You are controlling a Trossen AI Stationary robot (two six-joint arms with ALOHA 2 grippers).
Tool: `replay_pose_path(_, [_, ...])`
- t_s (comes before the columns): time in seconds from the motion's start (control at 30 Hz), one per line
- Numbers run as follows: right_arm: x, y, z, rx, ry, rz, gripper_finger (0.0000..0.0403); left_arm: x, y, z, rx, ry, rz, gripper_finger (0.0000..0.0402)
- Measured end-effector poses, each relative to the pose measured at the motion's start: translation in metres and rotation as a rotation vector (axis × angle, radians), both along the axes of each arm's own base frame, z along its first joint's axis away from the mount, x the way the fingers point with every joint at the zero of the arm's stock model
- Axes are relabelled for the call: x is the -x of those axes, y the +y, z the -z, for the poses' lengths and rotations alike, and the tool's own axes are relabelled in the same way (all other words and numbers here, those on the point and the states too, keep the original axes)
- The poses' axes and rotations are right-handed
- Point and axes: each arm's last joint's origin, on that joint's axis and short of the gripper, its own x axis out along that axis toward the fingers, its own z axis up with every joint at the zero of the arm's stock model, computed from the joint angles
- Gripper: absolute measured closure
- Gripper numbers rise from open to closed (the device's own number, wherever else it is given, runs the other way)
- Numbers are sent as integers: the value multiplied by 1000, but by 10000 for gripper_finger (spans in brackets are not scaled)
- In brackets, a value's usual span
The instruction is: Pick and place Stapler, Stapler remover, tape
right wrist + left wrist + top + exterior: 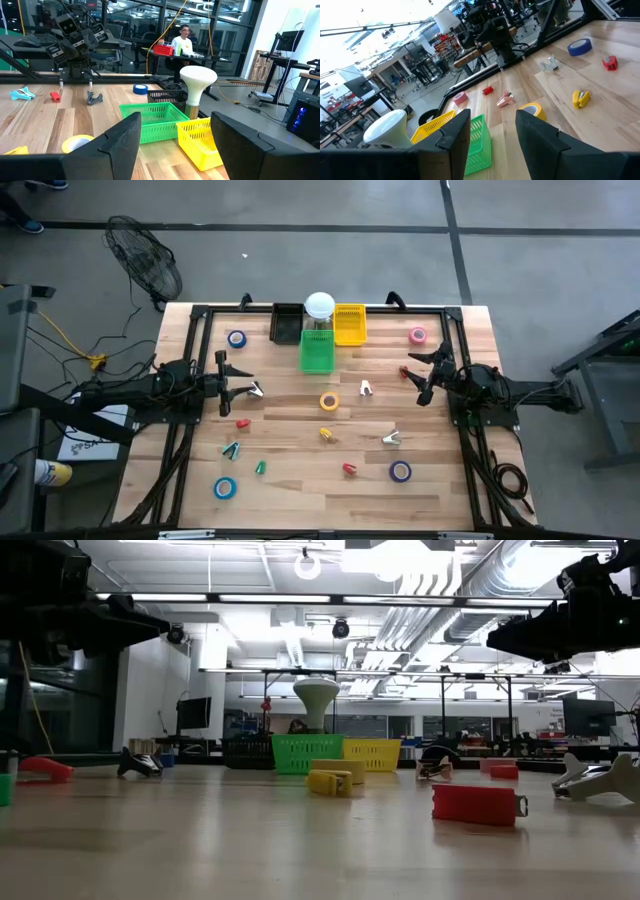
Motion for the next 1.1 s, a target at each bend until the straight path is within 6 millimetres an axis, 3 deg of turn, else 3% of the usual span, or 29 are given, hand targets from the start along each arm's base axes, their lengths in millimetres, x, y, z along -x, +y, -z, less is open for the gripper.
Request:
replay_pose_path(1.0, [0,0,0,1,0,0,171,0,0,0,0,0,0,247])
replay_pose_path(1.1, [0,0,0,105,48,5,171,0,0,0,0,0,0,247])
